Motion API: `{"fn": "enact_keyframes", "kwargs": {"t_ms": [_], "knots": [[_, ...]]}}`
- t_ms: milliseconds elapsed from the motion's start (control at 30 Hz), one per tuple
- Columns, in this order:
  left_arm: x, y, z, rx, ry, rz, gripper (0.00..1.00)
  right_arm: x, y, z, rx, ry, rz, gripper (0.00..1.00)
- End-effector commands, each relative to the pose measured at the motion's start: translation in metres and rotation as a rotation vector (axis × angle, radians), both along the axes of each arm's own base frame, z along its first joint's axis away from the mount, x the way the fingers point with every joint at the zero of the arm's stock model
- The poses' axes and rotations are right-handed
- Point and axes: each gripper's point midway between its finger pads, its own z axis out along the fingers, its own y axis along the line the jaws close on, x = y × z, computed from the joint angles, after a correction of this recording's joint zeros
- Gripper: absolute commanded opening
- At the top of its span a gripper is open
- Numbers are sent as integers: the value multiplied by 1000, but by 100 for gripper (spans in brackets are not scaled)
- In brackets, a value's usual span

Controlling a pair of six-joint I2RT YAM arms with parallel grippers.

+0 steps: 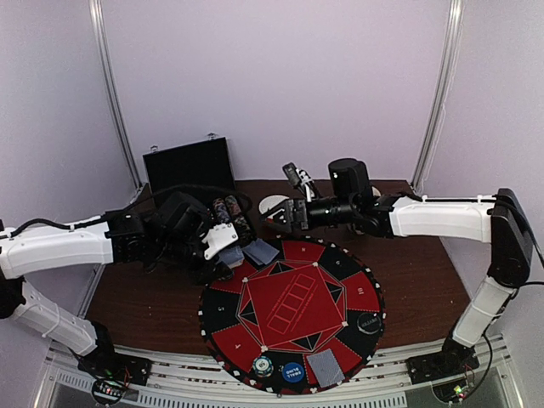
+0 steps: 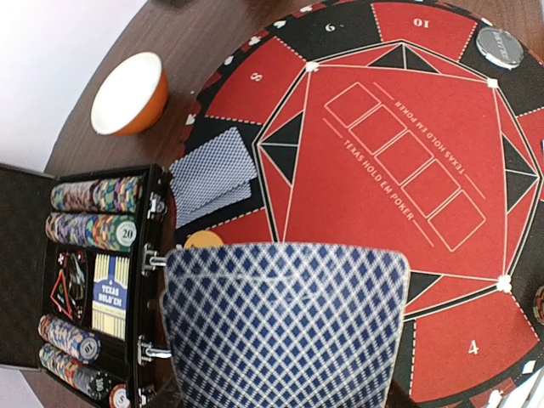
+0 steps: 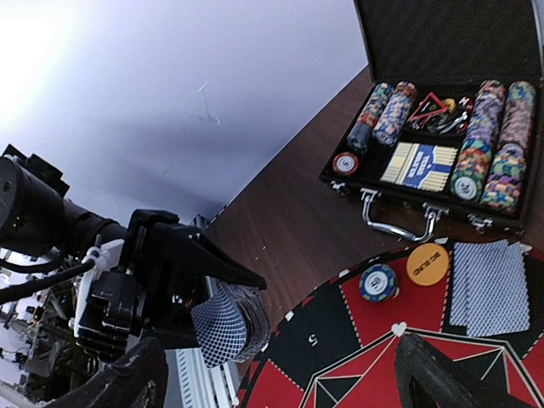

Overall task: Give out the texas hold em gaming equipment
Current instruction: Pass from the right arm to the left

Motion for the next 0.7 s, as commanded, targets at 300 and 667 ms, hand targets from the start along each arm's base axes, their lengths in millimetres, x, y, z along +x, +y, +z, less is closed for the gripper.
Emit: {"fn": "enact_keyframes", "kwargs": {"t_ms": [300, 667], "knots": [[4, -26, 18, -17, -40, -59, 49, -35, 41, -39, -25, 140, 174, 93], [5, -26, 17, -5, -47, -68, 49, -35, 73, -53, -14, 191, 220, 81]]}}
